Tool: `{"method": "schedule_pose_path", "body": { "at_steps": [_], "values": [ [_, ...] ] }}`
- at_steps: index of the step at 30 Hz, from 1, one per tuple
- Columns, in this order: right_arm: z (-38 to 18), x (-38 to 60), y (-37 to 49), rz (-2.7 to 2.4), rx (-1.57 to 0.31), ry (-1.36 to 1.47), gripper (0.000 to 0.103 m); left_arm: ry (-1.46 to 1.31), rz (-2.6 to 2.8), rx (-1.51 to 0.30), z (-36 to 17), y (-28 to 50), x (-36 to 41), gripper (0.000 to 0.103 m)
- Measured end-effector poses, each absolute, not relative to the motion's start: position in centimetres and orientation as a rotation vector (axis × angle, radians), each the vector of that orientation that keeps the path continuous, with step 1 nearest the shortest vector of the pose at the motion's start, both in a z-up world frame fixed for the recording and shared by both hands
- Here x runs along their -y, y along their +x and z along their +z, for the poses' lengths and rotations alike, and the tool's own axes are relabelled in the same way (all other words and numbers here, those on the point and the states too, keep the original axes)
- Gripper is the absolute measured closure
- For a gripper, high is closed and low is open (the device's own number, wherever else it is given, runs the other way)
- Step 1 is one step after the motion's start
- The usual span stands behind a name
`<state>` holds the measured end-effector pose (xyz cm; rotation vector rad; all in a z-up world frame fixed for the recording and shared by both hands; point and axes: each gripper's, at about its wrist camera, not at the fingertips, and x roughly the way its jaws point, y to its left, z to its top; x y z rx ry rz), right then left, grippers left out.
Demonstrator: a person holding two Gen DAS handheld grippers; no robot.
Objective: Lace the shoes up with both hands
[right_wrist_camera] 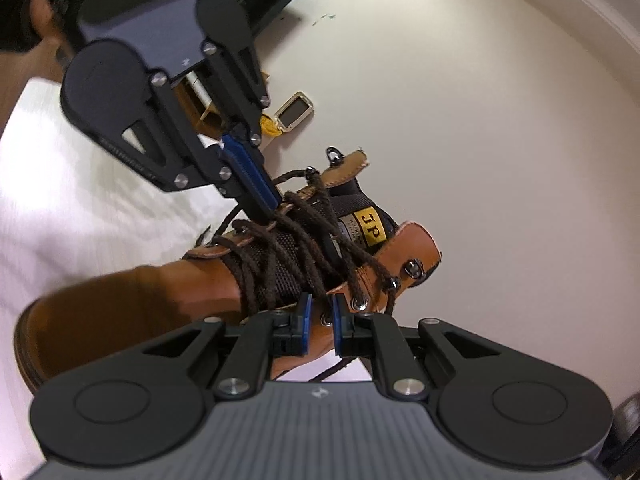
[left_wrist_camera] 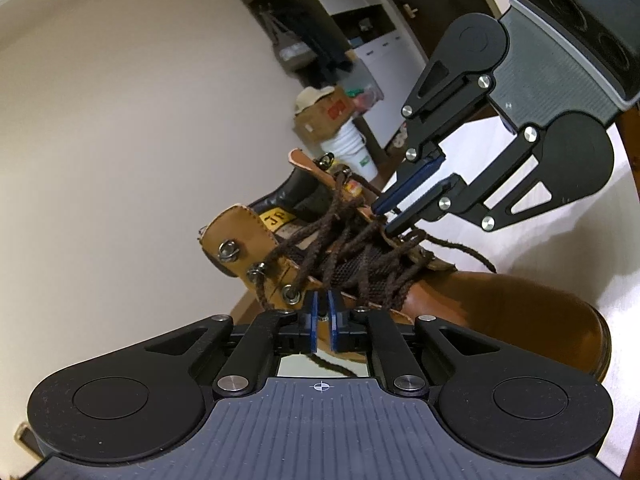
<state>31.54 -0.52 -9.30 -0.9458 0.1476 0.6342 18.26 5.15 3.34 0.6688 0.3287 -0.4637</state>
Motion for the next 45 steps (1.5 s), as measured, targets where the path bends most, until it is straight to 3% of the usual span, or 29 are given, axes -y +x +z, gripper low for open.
{"method": "schedule_pose_path", "body": {
  "at_steps": [10,17,23,34,37,39,45],
  "values": [
    [-8.1,0.3,29.5,0.736,-0.173,-0.840,0.103,0.553,-0.522,-0.307,3.9,16.9,-5.0,0.101],
    [-7.9,0.8,29.1,0.702,-0.151,-0.814,0.102,0.539,-0.495,-0.297,4.2,16.1,-5.5,0.100],
    [-8.5,2.3,30.1,0.618,-0.163,-0.836,0.091,0.529,-0.454,-0.285,4.4,15.9,-6.6,0.096],
    [-9.9,1.1,30.9,0.603,-0.117,-0.969,0.091,0.583,-0.443,-0.266,4.4,16.5,-7.0,0.096],
    [-9.8,1.0,30.7,0.607,-0.118,-0.967,0.092,0.576,-0.445,-0.265,4.4,16.6,-7.1,0.096],
    [-9.7,1.0,30.6,0.613,-0.119,-0.957,0.099,0.581,-0.453,-0.266,4.3,16.6,-7.0,0.096],
    [-8.6,1.7,30.5,0.638,-0.134,-0.862,0.099,0.599,-0.435,-0.251,4.3,16.7,-6.8,0.094]
  ]
}}
